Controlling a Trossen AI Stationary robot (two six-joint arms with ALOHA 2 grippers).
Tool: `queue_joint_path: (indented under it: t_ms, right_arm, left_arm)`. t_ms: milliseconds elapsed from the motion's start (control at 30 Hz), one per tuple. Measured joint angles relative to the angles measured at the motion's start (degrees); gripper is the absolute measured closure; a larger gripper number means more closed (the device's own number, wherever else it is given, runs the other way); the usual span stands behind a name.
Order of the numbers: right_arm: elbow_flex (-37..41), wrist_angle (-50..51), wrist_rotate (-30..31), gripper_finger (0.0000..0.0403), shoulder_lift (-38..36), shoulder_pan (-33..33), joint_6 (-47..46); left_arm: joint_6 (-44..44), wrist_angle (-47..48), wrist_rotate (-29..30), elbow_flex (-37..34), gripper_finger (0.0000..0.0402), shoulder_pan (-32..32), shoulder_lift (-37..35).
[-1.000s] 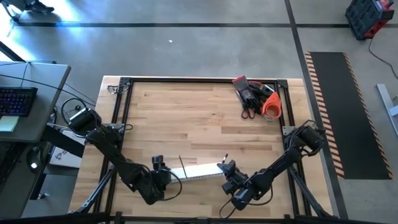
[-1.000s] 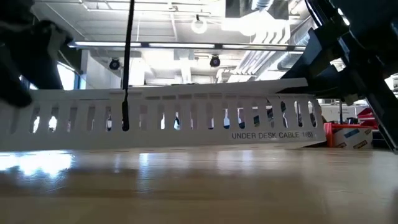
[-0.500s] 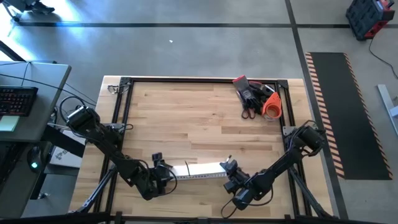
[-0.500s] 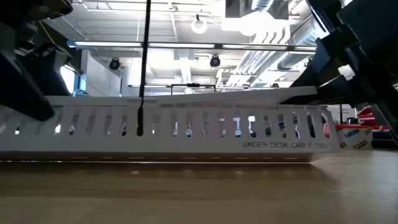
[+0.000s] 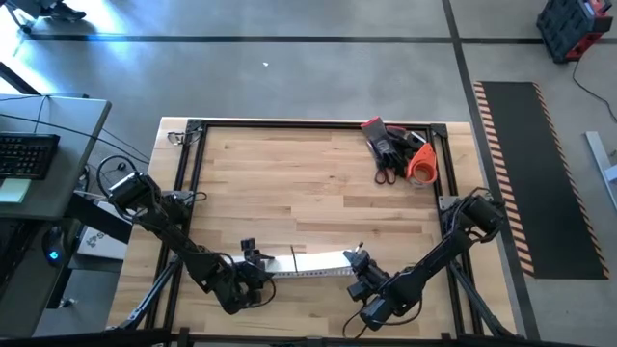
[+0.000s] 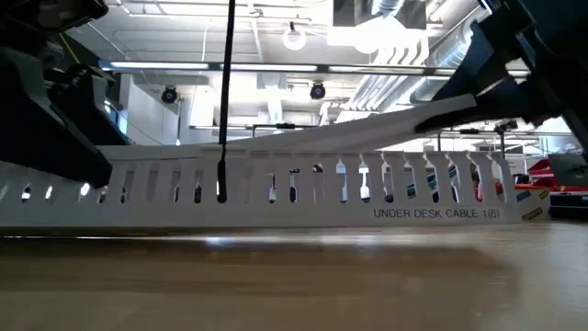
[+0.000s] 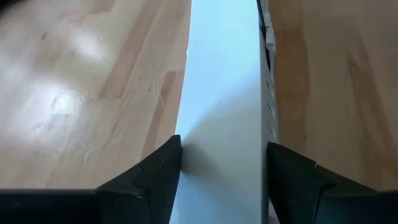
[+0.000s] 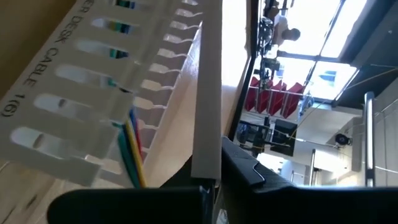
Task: Ziptie cables
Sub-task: Close the white cable duct
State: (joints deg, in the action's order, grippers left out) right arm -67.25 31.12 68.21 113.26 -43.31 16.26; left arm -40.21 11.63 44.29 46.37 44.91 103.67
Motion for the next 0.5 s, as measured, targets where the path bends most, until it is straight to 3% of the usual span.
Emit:
queue_joint_path:
  t_ms: [500]
  right_arm:
    - [-7.34, 13.72, 1.75, 0.0403, -0.12, 0.88, -11.55]
  left_arm:
    - [2.32, -1.61, 4.57, 0.00, 0.0213, -0.17, 1.98]
